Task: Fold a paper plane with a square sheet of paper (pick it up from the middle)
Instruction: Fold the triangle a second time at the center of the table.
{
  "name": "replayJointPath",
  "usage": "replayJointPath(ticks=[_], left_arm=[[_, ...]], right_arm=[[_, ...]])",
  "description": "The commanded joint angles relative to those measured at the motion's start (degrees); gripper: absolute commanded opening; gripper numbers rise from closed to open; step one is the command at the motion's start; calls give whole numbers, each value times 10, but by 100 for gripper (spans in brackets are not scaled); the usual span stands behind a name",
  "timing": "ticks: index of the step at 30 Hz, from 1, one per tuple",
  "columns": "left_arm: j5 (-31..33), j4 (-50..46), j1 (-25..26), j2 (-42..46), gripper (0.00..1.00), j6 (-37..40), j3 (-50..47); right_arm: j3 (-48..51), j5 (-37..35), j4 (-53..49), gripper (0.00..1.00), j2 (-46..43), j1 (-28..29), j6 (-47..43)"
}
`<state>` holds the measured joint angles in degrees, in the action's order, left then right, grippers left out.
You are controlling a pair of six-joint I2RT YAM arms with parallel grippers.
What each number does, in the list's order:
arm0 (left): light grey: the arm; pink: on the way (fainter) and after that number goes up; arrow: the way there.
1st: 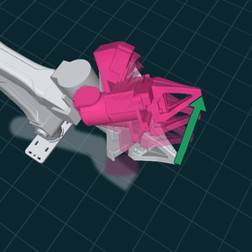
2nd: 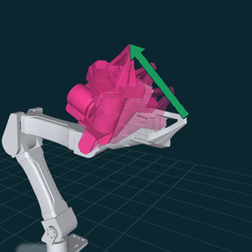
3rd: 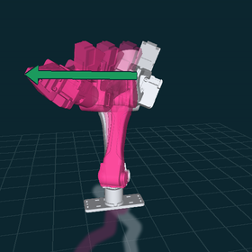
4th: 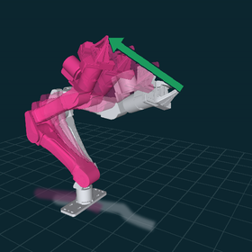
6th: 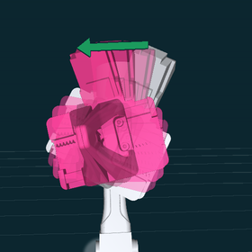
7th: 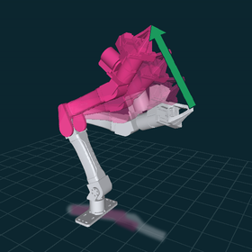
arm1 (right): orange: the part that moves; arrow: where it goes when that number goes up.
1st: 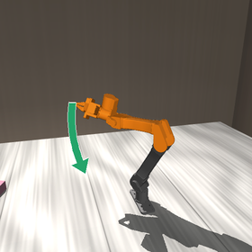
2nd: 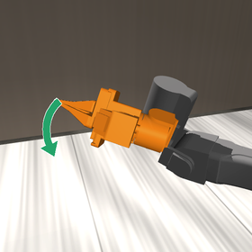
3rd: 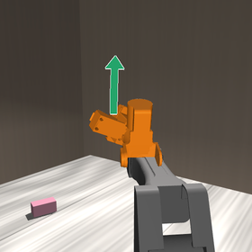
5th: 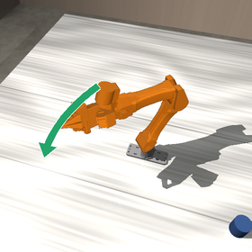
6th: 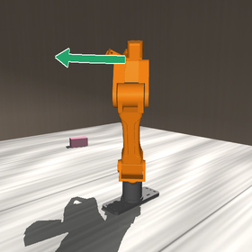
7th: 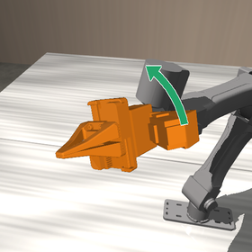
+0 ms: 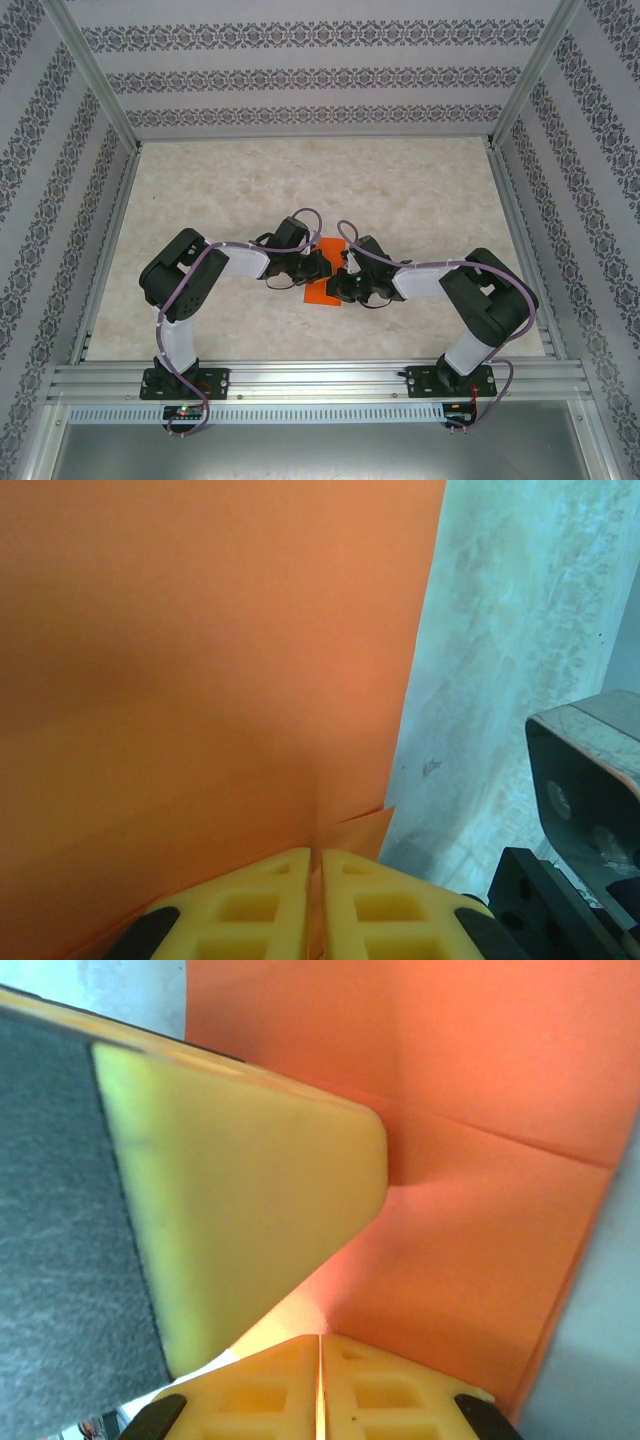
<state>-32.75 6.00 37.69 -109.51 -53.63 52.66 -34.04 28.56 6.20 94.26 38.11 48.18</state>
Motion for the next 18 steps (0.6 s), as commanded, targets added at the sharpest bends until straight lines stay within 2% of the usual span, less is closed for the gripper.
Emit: replayJointPath(ticks=[1, 11, 18], left_arm=[[45, -30, 6, -15, 13, 14, -13], [45, -29, 5, -22, 12, 13, -13], [40, -30, 5, -20, 12, 13, -10]], right_arm=[[38, 2, -33, 11, -2, 3, 12], [98, -2, -48, 13, -67, 4, 24], [90, -14, -99, 14, -131, -9, 9]])
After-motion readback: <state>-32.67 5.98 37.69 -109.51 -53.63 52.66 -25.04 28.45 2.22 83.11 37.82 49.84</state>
